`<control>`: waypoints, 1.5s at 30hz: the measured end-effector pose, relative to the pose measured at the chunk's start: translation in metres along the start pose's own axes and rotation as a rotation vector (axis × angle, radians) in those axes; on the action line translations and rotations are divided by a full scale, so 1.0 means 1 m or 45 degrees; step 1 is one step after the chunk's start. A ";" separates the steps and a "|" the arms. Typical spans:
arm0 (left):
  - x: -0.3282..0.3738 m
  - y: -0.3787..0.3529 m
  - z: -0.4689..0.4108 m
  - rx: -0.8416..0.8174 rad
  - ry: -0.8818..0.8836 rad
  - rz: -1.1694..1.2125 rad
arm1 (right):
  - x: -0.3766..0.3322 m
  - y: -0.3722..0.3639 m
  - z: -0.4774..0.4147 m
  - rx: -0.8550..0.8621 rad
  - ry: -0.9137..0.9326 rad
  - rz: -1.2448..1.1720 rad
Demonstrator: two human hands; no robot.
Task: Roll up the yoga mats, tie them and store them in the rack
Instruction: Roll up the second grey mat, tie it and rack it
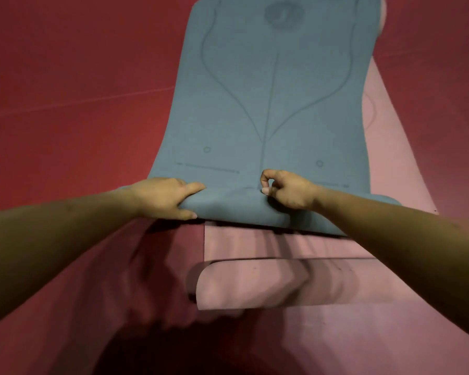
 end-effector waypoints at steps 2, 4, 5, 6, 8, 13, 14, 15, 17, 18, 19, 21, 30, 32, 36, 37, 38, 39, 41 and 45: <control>0.000 0.015 -0.002 0.030 0.000 -0.035 | -0.004 0.014 0.002 0.016 0.003 -0.022; 0.003 0.025 -0.004 0.060 0.012 -0.087 | -0.005 0.021 0.003 0.031 0.013 -0.034; 0.005 0.028 -0.005 0.075 0.019 -0.127 | -0.004 0.023 0.004 0.037 0.014 -0.034; 0.008 0.028 -0.004 0.089 0.028 -0.168 | -0.003 0.022 0.005 0.041 0.016 -0.037; 0.014 0.025 -0.002 0.116 0.051 -0.207 | 0.000 0.015 0.009 0.046 0.004 -0.068; 0.021 -0.007 0.009 0.111 0.084 -0.130 | 0.006 -0.019 0.027 0.043 -0.005 -0.108; 0.021 -0.012 0.011 0.100 0.094 -0.103 | 0.003 -0.023 0.031 0.024 0.033 -0.026; 0.020 -0.015 0.013 0.097 0.103 -0.070 | -0.001 -0.025 0.035 0.013 0.088 0.103; 0.020 -0.013 0.012 0.150 0.073 -0.048 | -0.011 -0.024 0.038 0.024 0.208 0.367; 0.020 -0.009 0.010 0.190 0.038 -0.085 | -0.015 -0.021 0.039 0.042 0.235 0.447; 0.022 -0.004 0.008 0.212 0.015 -0.129 | -0.019 -0.016 0.041 0.055 0.240 0.490; 0.028 0.008 0.006 0.203 -0.011 -0.147 | -0.019 -0.009 0.045 0.031 0.191 0.508; 0.064 0.052 0.052 0.395 0.046 0.002 | -0.020 0.025 0.088 0.158 0.034 0.313; 0.071 0.058 0.059 0.473 0.041 -0.121 | -0.026 0.023 0.098 0.118 0.111 0.337; 0.086 0.050 0.073 0.520 0.028 -0.202 | -0.033 0.022 0.118 0.106 0.148 0.424; 0.090 0.045 0.077 0.522 0.010 -0.260 | -0.034 0.022 0.123 0.090 0.146 0.432; 0.097 0.039 0.081 0.511 -0.011 -0.323 | -0.034 0.021 0.128 0.067 0.139 0.434; 0.104 0.033 0.084 0.470 -0.022 -0.367 | -0.033 0.020 0.134 0.046 0.133 0.444; 0.119 0.020 0.086 0.378 -0.009 -0.361 | -0.028 0.015 0.147 0.028 0.105 0.495; 0.148 -0.009 0.086 0.240 -0.109 -0.163 | -0.010 0.002 0.177 -0.032 0.118 0.423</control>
Point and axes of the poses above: each hand's wrist, its own z-axis away from the middle knuckle, its own y-axis out of the back of the hand, x = y × z, the point moved 7 cm from there along -z, towards the middle knuckle, and after that the axes turned 2 degrees about z, right-handed, at the moved point
